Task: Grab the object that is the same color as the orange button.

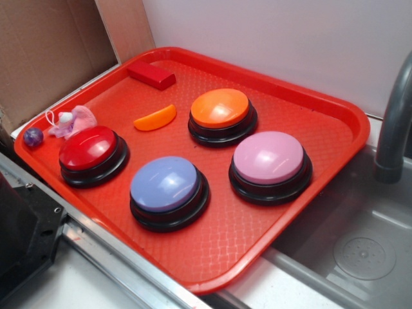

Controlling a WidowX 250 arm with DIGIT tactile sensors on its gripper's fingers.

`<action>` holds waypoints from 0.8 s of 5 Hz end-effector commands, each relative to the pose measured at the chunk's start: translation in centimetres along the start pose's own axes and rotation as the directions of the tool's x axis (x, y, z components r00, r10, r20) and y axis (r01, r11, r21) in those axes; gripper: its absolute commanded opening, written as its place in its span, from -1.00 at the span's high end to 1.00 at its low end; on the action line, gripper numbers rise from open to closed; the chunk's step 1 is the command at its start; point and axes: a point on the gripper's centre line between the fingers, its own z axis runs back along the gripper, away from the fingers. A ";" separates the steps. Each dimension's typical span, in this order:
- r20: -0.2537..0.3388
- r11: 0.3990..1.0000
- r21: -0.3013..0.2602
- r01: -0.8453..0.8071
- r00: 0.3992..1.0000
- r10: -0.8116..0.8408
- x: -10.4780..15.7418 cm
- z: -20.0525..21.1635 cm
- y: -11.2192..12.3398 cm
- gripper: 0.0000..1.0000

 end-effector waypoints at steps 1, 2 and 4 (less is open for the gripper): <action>0.000 1.000 0.000 0.000 1.000 0.000 0.0 0.0 0.0 -1.00; 0.008 1.000 0.022 0.013 1.000 -0.013 2.3 -2.7 0.4 -1.00; 0.130 0.989 0.026 0.145 0.981 -0.147 6.7 -9.9 2.8 -1.00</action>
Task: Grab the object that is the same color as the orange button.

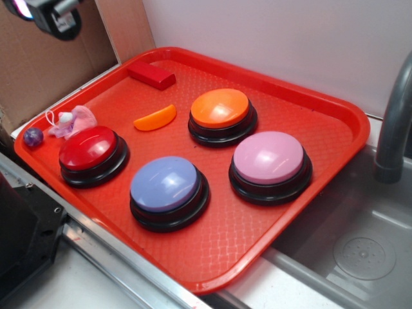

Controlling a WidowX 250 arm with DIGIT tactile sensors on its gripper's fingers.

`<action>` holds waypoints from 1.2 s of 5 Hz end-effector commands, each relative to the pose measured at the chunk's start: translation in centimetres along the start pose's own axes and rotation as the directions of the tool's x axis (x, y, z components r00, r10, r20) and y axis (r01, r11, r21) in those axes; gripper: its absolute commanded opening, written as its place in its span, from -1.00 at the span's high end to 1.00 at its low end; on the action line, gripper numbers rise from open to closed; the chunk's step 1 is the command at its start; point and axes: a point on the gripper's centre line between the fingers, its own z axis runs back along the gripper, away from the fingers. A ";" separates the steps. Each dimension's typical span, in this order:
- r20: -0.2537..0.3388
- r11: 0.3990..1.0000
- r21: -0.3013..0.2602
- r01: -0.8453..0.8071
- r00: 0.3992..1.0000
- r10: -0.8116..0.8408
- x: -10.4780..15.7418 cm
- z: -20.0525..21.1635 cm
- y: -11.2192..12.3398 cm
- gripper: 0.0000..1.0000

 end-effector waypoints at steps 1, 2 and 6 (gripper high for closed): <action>0.095 0.997 -0.008 0.074 0.993 -0.073 4.0 -6.6 3.0 -1.00; 0.113 0.998 0.005 0.065 0.991 -0.065 5.4 -10.6 3.4 -1.00; 0.064 0.980 0.057 0.193 0.978 -0.196 6.7 -17.6 5.5 -1.00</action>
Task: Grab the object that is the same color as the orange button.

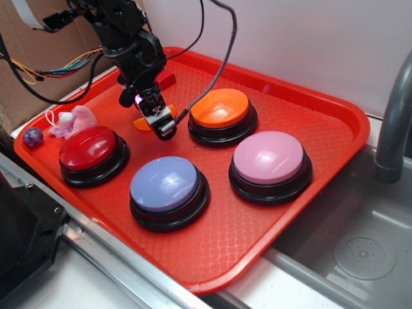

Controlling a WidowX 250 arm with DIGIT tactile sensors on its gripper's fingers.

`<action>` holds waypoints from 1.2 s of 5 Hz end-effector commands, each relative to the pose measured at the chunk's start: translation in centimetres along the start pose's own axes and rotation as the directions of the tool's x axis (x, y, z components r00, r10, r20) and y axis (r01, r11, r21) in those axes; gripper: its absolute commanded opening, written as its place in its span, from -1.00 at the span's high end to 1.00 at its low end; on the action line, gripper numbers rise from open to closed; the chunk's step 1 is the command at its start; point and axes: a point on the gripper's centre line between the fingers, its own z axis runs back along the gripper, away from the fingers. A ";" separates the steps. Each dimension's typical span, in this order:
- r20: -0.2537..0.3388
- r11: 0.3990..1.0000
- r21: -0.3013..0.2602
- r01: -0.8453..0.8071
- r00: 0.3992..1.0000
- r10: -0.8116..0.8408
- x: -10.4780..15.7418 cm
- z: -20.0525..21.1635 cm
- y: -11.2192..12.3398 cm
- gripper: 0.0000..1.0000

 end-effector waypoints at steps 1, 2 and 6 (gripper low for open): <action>0.025 1.000 0.020 -0.018 1.000 0.017 0.9 -0.5 1.0 -1.00; 0.010 0.999 0.028 -0.030 1.000 0.030 1.0 -0.7 1.0 0.08; 0.000 0.999 0.016 -0.037 0.999 0.037 1.0 -1.2 0.9 1.00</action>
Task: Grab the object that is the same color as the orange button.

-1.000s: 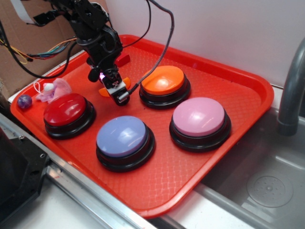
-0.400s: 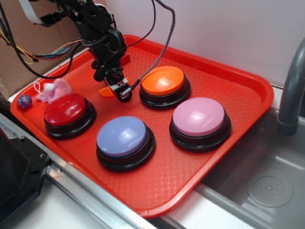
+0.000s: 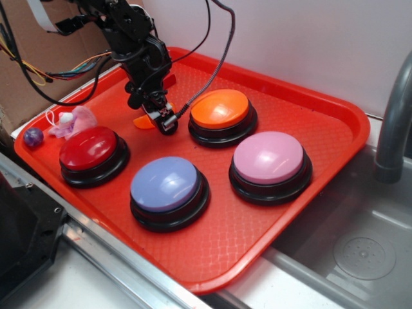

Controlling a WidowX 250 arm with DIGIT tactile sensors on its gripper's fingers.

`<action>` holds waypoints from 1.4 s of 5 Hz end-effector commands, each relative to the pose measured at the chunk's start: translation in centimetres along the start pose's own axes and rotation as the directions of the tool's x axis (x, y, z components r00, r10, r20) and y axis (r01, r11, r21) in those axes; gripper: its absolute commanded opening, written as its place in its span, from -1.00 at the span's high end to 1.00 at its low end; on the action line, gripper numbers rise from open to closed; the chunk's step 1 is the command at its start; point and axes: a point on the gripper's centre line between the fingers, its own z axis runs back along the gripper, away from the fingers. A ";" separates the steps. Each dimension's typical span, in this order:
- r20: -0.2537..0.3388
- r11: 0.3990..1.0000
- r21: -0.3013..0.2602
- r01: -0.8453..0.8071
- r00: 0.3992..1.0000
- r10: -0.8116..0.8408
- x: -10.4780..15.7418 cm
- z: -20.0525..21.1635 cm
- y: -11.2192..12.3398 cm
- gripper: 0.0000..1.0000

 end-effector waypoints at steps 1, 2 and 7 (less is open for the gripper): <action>0.009 0.999 -0.008 -0.048 0.999 0.048 0.6 1.3 0.5 1.00; 0.015 0.991 0.040 -0.127 0.992 0.127 1.5 3.8 1.1 1.00; 0.055 0.886 0.035 -0.461 0.887 0.459 5.0 18.7 1.8 1.00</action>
